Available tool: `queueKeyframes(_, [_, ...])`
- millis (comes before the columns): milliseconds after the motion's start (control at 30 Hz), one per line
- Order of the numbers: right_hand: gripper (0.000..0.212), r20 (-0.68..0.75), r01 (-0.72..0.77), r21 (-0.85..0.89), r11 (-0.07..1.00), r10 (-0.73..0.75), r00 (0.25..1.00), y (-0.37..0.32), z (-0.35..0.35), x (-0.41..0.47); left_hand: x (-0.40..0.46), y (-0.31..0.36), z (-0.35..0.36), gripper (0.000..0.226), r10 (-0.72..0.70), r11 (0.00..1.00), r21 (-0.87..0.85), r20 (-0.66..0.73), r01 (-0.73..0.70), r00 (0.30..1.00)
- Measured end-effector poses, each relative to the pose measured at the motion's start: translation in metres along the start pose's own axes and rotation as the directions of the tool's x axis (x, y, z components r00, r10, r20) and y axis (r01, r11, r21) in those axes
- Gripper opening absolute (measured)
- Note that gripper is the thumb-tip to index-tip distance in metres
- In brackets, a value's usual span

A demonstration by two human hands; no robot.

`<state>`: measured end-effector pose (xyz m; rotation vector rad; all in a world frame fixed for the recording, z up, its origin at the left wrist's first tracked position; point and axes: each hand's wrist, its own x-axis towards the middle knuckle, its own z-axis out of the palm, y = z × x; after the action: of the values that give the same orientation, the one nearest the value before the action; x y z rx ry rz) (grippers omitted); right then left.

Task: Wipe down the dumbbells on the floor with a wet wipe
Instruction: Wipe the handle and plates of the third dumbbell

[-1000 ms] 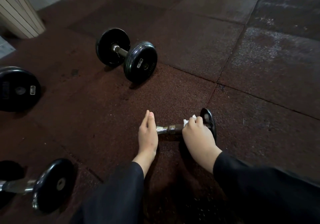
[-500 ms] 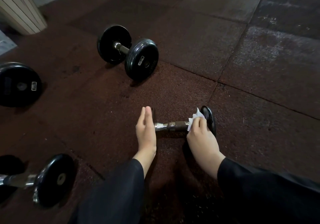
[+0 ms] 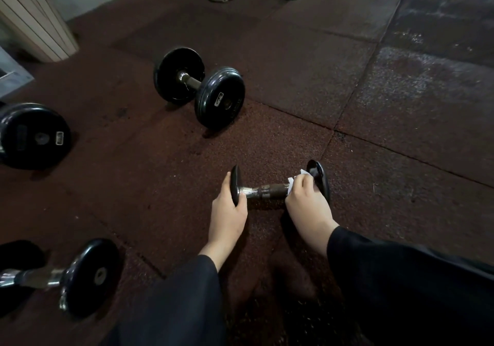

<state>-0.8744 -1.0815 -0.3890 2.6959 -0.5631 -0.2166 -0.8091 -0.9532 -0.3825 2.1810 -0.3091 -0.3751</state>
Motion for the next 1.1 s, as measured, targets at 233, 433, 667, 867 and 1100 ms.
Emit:
queueKeyframes(233, [0.032,0.049,0.145,-0.015,0.989,-0.144,0.988,0.004,-0.012,0.0,-0.015,0.012,-0.008,0.038,-0.127,0.991,0.026,-0.034,0.128,0.991])
queueKeyframes(433, [0.026,0.067,0.229,0.345,0.91,-0.267,0.961,0.007,-0.047,0.016,-0.006,0.011,-0.026,0.02,-0.347,0.936,0.061,-0.018,0.347,0.938])
queueKeyframes(667, [0.028,0.139,0.143,0.701,0.699,-0.33,0.934,-0.026,-0.049,0.031,0.016,0.008,-0.022,0.059,-0.415,0.906,0.074,-0.028,0.416,0.909])
queueKeyframes(867, [0.036,-0.132,0.417,0.633,0.652,-0.439,0.889,-0.038,-0.037,0.014,0.013,0.012,-0.005,0.057,-0.492,0.795,-0.383,0.047,0.471,0.869])
queueKeyframes(1100, [0.041,-0.231,0.521,0.492,0.697,-0.472,0.851,-0.028,-0.032,0.015,0.018,0.013,-0.004,0.04,-0.477,0.708,-0.527,0.134,0.47,0.869])
